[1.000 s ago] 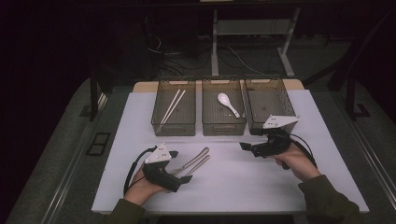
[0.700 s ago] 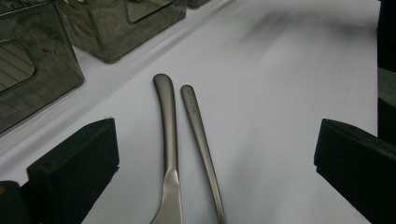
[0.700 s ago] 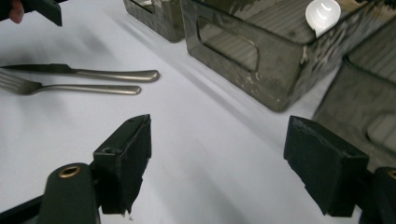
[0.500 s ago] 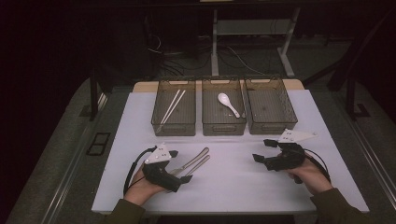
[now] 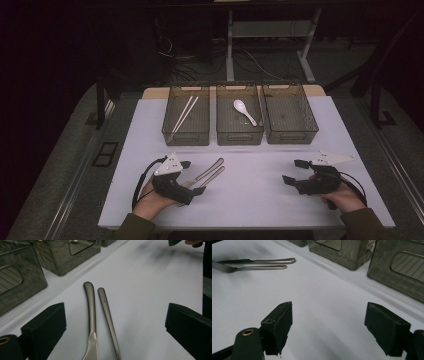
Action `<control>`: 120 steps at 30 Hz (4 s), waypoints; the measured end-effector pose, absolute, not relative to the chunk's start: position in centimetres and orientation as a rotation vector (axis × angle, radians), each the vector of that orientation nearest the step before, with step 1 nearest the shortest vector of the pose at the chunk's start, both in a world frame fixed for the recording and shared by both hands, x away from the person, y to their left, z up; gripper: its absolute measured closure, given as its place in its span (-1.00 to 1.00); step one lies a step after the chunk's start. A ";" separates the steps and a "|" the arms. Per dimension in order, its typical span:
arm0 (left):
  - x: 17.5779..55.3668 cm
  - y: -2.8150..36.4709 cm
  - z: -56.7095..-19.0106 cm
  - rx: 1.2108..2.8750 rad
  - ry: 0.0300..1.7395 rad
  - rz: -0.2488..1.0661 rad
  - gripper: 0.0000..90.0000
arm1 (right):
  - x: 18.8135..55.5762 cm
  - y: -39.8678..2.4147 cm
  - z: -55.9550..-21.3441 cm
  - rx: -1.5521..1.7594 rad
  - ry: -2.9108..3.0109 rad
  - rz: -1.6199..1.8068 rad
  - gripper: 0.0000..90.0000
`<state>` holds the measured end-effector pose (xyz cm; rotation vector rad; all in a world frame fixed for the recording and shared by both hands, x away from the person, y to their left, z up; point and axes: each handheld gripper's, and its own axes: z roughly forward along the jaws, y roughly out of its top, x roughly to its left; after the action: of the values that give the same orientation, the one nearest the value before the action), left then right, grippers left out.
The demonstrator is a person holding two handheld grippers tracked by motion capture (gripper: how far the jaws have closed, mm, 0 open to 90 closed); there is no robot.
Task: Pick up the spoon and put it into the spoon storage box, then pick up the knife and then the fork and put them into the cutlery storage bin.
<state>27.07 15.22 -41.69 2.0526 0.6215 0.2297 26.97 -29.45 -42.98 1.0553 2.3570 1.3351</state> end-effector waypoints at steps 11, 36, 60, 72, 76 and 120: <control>27.3 15.9 -41.5 2.054 0.669 0.267 -0.28 | 25.5 -30.8 -43.0 1.079 2.330 1.343 -0.50; 29.5 14.2 -43.5 2.178 0.739 0.226 0.40 | 25.5 -30.5 -43.2 1.063 2.345 1.319 -0.50; 29.8 13.7 -44.8 2.266 0.723 0.245 0.75 | 25.5 -30.5 -43.2 1.062 2.346 1.320 -0.50; 29.9 13.8 -44.7 2.265 0.725 0.238 0.76 | 25.4 -30.5 -43.1 1.057 2.347 1.321 -0.50; 29.9 13.9 -44.5 2.272 0.724 0.228 0.76 | 25.5 -30.5 -43.1 1.055 2.347 1.324 -0.50; 29.2 7.8 -39.0 2.333 0.253 0.014 0.76 | 29.0 -22.4 -37.5 0.476 2.756 1.264 -0.24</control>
<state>29.22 7.81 -38.97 2.3329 0.2535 0.0137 29.02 -22.45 -37.53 0.4762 2.7558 1.2644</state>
